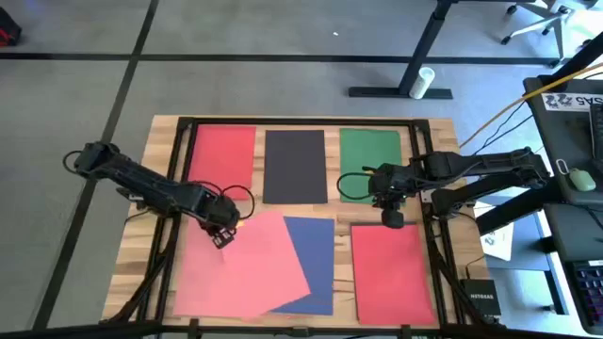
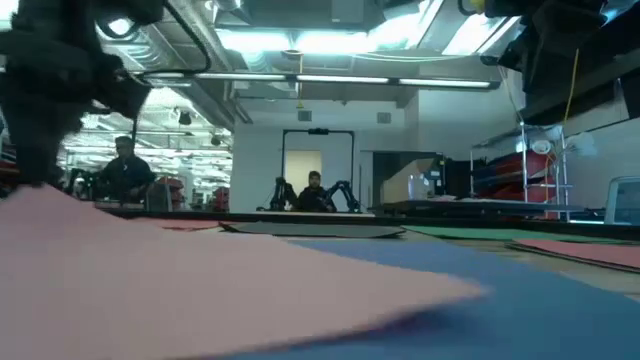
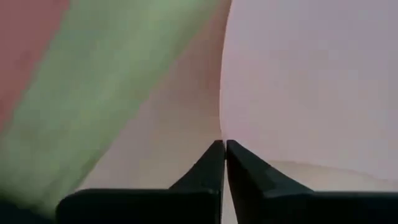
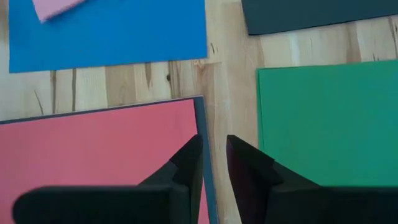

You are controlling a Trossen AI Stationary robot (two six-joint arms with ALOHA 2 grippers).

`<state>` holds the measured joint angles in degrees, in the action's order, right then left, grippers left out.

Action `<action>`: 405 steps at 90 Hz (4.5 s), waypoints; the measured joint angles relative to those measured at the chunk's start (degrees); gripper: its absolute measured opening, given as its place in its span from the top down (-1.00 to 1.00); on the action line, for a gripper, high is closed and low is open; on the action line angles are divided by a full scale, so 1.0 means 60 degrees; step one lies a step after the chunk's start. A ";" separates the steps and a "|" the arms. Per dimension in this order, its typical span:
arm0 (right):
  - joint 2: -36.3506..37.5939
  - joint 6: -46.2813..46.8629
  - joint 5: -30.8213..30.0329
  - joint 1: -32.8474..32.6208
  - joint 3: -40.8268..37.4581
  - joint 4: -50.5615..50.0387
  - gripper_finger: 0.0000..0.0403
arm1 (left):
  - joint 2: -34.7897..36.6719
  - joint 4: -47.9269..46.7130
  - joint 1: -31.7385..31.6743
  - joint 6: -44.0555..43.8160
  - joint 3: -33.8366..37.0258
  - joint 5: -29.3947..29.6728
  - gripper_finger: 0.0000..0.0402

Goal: Organize paper
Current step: Stack the pink paper on the pink paper at the bottom left of the table

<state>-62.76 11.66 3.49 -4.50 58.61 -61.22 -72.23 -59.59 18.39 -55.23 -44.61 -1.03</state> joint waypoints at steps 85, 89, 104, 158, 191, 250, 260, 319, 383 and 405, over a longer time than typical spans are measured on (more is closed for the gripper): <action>-0.0004 -0.0004 0.0000 -0.0002 0.0000 0.0001 0.70 | -0.1776 -0.4777 0.1509 0.2321 -0.0638 -0.0188 1.00; -0.0004 -0.0004 0.0000 0.0001 0.0000 -0.0003 0.70 | -0.1778 -0.4620 0.1510 0.2260 -0.0637 -0.0188 1.00; -0.0004 -0.0004 0.0000 0.0001 0.0000 -0.0002 0.70 | -0.1778 -0.3809 0.1485 0.1849 -0.0636 -0.0188 1.00; -0.0004 -0.0004 0.0000 0.0001 0.0000 0.0001 0.70 | -0.1778 -0.3305 0.0826 -0.0747 -0.0566 -0.0006 1.00; -0.0004 -0.0004 0.0004 0.0001 0.0000 0.0001 0.70 | -0.1425 -0.2277 0.0548 -0.2127 -0.0004 0.0067 1.00; -0.0004 0.0000 0.0004 0.0001 -0.0055 0.0005 0.70 | -0.1152 -0.2886 0.0544 -0.3523 0.0067 0.0773 1.00; -0.0004 0.0000 0.0005 0.0001 -0.0055 0.0007 0.70 | -0.0992 -0.2542 0.0544 -0.3949 0.0067 0.1008 1.00; -0.0004 0.0000 0.0006 0.0001 -0.0055 0.0016 0.70 | -0.0729 -0.3203 0.0544 -0.4831 0.0067 0.1506 1.00; -0.0004 -0.0020 0.0007 0.0001 -0.0055 0.0012 0.70 | -0.0732 -0.1910 0.1014 -0.7615 0.0081 0.2417 1.00; -0.0004 -0.0025 0.0007 0.0001 -0.0055 0.0009 0.70 | -0.0732 -0.1447 0.0792 -0.8013 0.0584 0.2129 1.00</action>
<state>-62.78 11.51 3.53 -4.49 58.28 -61.17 -76.62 -68.27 23.14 -103.31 -41.10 11.75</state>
